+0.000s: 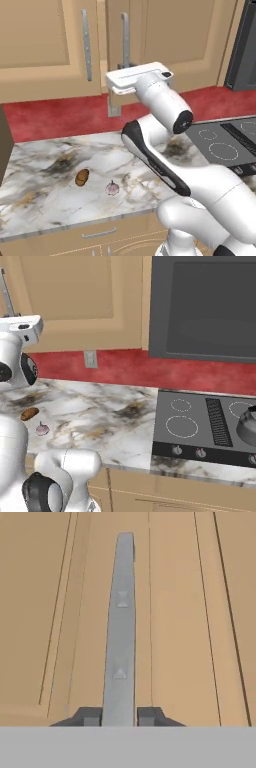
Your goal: Pick the pan from the cabinet and place it on the stove. Then turn on the stove burner for the pan.
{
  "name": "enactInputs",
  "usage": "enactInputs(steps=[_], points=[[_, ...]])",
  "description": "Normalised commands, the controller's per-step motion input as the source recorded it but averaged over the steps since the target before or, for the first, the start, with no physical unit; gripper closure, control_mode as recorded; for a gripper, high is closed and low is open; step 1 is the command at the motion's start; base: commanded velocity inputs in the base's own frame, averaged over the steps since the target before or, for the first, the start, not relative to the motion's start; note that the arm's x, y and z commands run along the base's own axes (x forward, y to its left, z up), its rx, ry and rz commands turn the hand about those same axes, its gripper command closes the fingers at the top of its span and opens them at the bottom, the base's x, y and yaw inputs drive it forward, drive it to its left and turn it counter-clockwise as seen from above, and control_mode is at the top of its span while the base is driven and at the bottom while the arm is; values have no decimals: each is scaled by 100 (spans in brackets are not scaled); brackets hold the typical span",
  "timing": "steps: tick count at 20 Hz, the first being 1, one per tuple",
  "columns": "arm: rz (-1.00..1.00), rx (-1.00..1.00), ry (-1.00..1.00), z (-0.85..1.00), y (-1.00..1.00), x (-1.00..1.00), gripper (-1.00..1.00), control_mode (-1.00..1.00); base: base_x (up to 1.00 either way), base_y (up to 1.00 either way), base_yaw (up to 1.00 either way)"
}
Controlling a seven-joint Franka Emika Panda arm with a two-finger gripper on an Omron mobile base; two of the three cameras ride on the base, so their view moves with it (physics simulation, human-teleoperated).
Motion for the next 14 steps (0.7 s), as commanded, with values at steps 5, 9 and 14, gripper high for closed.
enactInputs(steps=[5,9,14], points=[[17,0,0,28,-35,-100,100,-100,0,0,0],[16,-3,0,37,-37,-100,100,-100,0,0,0],[6,-7,3,25,-45,-78,100,-100,0,0,0]])
